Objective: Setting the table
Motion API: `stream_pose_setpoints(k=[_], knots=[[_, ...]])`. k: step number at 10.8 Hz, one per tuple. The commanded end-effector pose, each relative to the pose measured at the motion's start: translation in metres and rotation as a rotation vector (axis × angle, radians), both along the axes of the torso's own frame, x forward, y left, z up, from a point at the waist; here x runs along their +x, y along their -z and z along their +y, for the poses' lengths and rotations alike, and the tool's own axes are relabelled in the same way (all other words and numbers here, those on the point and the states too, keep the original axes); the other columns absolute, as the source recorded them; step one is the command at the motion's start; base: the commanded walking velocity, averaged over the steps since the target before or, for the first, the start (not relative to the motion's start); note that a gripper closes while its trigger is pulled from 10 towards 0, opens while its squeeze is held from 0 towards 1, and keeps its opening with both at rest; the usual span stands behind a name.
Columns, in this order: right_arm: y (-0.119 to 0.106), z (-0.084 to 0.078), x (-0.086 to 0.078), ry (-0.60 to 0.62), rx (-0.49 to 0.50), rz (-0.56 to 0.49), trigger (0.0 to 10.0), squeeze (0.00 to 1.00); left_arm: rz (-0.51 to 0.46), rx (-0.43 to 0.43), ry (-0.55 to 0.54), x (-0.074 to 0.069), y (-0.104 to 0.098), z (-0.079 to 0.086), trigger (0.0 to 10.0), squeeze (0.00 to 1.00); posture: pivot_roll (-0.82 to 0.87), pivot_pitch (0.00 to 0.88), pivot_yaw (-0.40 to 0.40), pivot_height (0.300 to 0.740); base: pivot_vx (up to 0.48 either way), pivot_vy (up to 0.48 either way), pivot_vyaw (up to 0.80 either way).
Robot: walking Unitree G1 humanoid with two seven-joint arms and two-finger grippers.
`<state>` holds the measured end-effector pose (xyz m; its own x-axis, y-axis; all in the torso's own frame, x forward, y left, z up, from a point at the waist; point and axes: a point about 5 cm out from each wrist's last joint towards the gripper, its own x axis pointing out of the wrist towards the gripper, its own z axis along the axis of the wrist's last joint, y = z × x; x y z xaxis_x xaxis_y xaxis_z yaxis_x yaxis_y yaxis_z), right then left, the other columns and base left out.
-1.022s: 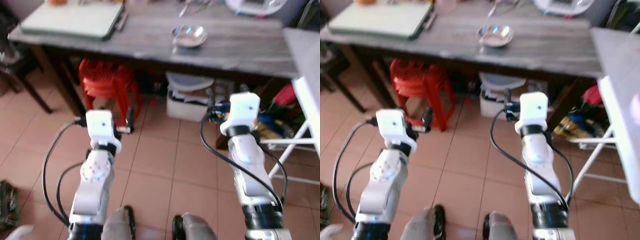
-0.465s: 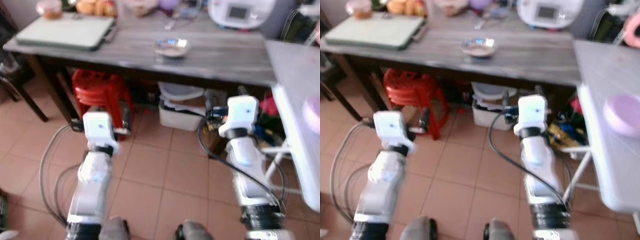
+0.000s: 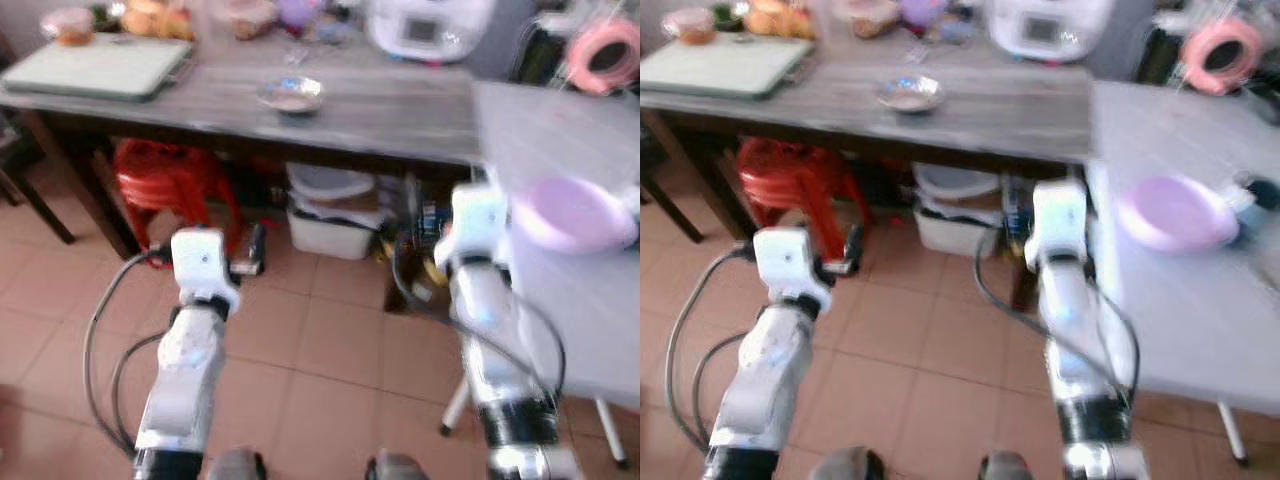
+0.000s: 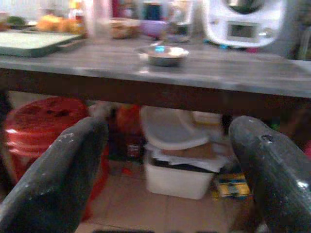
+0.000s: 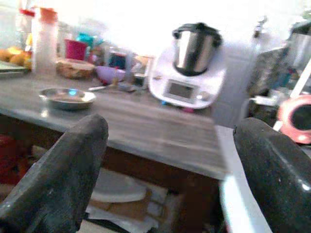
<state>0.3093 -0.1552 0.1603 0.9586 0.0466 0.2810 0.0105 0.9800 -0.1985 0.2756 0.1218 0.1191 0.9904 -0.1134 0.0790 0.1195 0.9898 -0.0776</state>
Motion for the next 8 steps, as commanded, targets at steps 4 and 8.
stream_pose_setpoints(k=[4, 8], knots=[[0.002, 0.007, 0.002, -0.017, 0.038, 0.008, 10.0, 0.0, -0.019, -0.009, 0.02, 0.003, -0.006, -0.004, 10.0, 0.0, -0.02, 0.071, 0.02, 0.74, 0.0, -0.424, 0.0], [0.016, -0.005, -0.014, 0.053, 0.18, 0.087, 10.0, 0.0, -0.022, -0.011, 0.014, 0.002, -0.008, -0.002, 10.0, 0.0, -0.02, 0.083, 0.02, 0.74, 0.0, -0.421, 0.0]])
